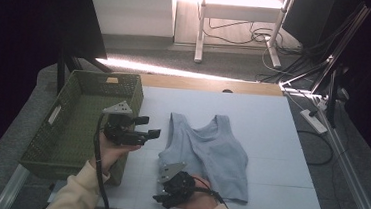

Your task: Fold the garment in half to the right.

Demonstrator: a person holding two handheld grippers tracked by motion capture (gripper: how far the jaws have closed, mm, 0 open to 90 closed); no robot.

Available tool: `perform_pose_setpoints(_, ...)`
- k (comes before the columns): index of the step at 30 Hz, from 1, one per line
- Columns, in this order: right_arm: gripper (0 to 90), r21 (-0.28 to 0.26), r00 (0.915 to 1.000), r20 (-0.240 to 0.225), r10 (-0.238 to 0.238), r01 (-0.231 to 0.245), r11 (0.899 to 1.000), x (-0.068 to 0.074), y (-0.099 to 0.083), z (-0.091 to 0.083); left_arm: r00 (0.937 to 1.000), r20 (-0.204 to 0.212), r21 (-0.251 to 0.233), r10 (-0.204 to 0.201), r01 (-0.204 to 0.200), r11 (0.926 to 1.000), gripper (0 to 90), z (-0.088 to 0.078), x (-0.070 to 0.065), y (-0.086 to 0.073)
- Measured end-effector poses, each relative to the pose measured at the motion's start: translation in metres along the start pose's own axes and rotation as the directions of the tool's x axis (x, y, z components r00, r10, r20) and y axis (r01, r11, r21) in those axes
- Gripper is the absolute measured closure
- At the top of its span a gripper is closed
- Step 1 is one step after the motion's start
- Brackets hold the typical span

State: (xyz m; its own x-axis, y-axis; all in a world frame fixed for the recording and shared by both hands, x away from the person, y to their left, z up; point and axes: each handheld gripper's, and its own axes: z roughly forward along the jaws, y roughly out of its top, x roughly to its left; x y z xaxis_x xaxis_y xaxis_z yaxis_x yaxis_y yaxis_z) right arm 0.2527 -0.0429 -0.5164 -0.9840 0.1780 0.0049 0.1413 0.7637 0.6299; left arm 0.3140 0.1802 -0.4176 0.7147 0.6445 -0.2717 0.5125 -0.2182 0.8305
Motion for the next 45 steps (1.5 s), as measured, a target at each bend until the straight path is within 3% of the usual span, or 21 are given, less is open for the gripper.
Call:
perform_pose_setpoints(7, 37.6, 0.049, 0.9969, 0.063, -0.047, 0.044, 0.998, 0.001, -0.002, 0.01, 1.0, 0.001, -0.002, -0.001, 0.001, 1.0, 25.6, 0.0, -0.001, 0.0)
perform_pose_setpoints(12, 42.4, 0.047, 0.9962, 0.078, -0.037, 0.034, 0.998, -0.005, -0.004, 0.007, 1.0, 0.001, -0.001, 0.001, -0.001, 1.0, 25.6, -0.001, -0.002, 0.0)
perform_pose_setpoints(15, 55.5, 0.05, 0.9939, 0.101, -0.043, 0.038, 0.998, -0.007, -0.005, 0.005, 1.0, 0.002, 0.0, 0.001, -0.001, 1.0, 25.6, -0.001, -0.002, 0.0)
perform_pose_setpoints(18, 75.9, 0.063, 0.9878, 0.146, -0.053, 0.044, 0.997, -0.012, -0.006, 0.001, 1.0, 0.003, 0.001, 0.0, 0.0, 1.0, 25.6, 0.0, -0.002, 0.0)
perform_pose_setpoints(19, 77.0, 0.073, 0.9873, 0.151, -0.048, 0.037, 0.997, -0.014, -0.007, -0.001, 1.0, 0.003, 0.003, -0.001, 0.001, 1.0, 25.6, 0.001, -0.003, 0.0)
perform_pose_setpoints(21, 78.6, 0.051, 0.9915, 0.13, -0.011, 0.005, 0.999, -0.017, -0.008, -0.002, 1.0, 0.003, 0.005, -0.003, 0.003, 1.0, 25.5, 0.002, -0.003, 0.0)
perform_pose_setpoints(29, 80.0, 0.011, 0.9953, 0.095, -0.015, 0.014, 1.0, -0.007, -0.004, -0.009, 0.9999, 0.011, 0.019, -0.009, 0.009, 0.9998, 25.0, 0.007, -0.005, -0.001)
perform_pose_setpoints(32, 80.2, -0.031, 0.9971, 0.076, -0.011, 0.014, 0.999, -0.004, -0.002, -0.015, 0.9999, 0.014, 0.023, -0.01, 0.01, 0.9997, 24.9, 0.01, -0.005, -0.001)
perform_pose_setpoints(37, 80.1, -0.114, 0.9993, 0.024, 0.029, -0.026, 0.993, -0.004, 0.001, -0.026, 0.9996, 0.018, 0.025, -0.023, 0.023, 0.9994, 24.6, 0.013, -0.007, -0.001)
perform_pose_setpoints(45, 80.1, -0.125, 0.9993, 0.007, 0.036, -0.035, 0.992, -0.007, -0.001, -0.028, 0.9988, 0.027, 0.025, -0.041, 0.04, 0.9989, 24.2, 0.015, -0.01, 0.0)
